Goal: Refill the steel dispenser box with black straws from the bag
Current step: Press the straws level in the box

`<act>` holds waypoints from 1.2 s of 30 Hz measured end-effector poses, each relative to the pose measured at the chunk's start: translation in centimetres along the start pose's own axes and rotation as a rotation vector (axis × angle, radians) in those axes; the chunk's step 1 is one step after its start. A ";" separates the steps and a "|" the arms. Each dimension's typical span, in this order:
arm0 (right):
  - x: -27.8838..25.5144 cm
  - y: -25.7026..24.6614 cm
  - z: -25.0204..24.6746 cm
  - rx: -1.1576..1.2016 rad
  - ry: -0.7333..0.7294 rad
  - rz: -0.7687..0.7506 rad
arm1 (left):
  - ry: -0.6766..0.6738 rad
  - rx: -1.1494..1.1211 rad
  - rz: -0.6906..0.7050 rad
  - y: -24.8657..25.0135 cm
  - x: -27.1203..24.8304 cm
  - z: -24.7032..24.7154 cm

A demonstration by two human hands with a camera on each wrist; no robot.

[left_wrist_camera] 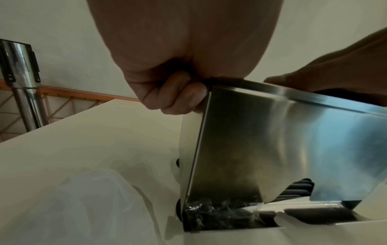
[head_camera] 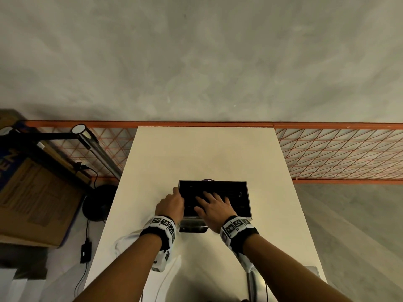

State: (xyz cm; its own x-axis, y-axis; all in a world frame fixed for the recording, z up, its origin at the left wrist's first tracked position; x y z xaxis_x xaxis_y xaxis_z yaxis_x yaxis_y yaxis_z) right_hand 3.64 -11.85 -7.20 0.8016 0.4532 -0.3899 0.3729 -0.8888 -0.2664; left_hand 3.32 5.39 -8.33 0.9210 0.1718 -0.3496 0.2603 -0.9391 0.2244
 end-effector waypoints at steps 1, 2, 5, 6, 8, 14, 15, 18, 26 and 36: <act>-0.2 -0.1 -0.1 -0.004 0.059 -0.017 | 0.001 -0.004 -0.001 0.0 0.0 0.0; -0.5 -0.1 -0.2 -0.015 0.128 -0.044 | 0.003 -0.006 -0.002 0.0 0.0 0.0; -1.3 -0.3 0.1 -0.086 0.251 -0.184 | 0.005 0.010 0.006 0.1 0.0 0.0; -1.6 -0.3 0.5 -0.115 0.244 -0.228 | 0.004 0.017 0.008 0.0 0.0 0.0; -2.0 -0.1 1.0 -0.131 0.189 -0.242 | 0.008 0.020 0.006 0.0 0.0 0.0; -2.0 1.4 -0.2 0.062 0.321 -0.173 | 0.010 0.019 0.003 0.1 0.0 0.0; -2.0 2.3 -0.7 0.095 0.410 -0.127 | 0.009 0.018 0.005 0.1 0.0 0.0; -2.6 5.9 -1.9 0.183 0.592 0.179 | -0.006 0.025 0.003 0.0 0.0 0.1; -2.9 11.1 -0.8 0.506 0.075 0.495 | -0.035 0.059 -0.004 0.0 0.3 0.2; -3.1 10.2 -1.4 0.347 0.046 0.432 | -0.039 0.005 -0.028 -0.2 -0.4 0.2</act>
State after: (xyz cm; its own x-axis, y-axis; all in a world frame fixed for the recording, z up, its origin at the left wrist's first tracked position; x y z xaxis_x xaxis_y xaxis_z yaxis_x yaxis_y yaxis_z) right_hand 5.63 -22.39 -7.53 0.8702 0.0415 -0.4910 -0.1640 -0.9152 -0.3681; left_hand 2.88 5.44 -8.39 0.9015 0.1862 -0.3908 0.2841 -0.9356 0.2095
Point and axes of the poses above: each hand's wrist, its own x-axis towards the middle knuckle, its own z-axis out of the palm, y = z × x, the point moved 1 cm from there along x, towards the middle knuckle, and after that the axes turned 1 degree about -y, right-handed, at the moved point
